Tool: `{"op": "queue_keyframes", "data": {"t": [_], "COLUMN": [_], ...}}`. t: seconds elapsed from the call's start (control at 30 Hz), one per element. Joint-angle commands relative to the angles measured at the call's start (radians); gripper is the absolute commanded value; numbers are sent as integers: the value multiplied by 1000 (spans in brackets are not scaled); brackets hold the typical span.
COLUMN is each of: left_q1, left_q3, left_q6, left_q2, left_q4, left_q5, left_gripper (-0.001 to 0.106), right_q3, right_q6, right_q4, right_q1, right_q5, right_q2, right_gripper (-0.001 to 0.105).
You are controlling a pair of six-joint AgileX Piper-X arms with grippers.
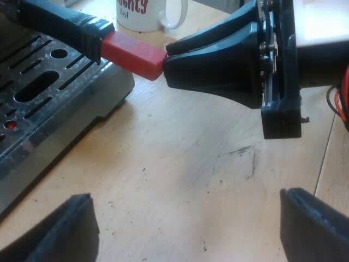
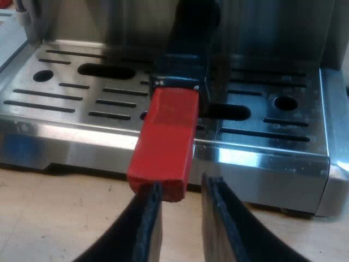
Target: Grind coffee beans and then tamp
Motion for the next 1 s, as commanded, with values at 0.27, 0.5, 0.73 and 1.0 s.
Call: {"op": "queue_keyframes", "data": {"t": [0.27, 0.5, 0.73, 1.0], "left_q1": [-5, -5, -5, -5], "left_q3": [-2, -2, -2, -2], "left_q6": [5, 5, 5, 5], "left_q2": [1, 1, 1, 1], "left_q4": [-18, -18, -18, -18], "left_q5": [21, 22, 22, 22], "left_gripper": [72, 72, 72, 72], "right_q3": [-3, -3, -3, -3], "right_q6": [-73, -176, -175, -156], "right_q4": [-81, -171, -145, -52], "right_q1": [-29, -31, -29, -9], "right_q5": [81, 89, 86, 42], "right_q2": [1, 1, 1, 1], "right_gripper": [23, 23, 23, 23]}}
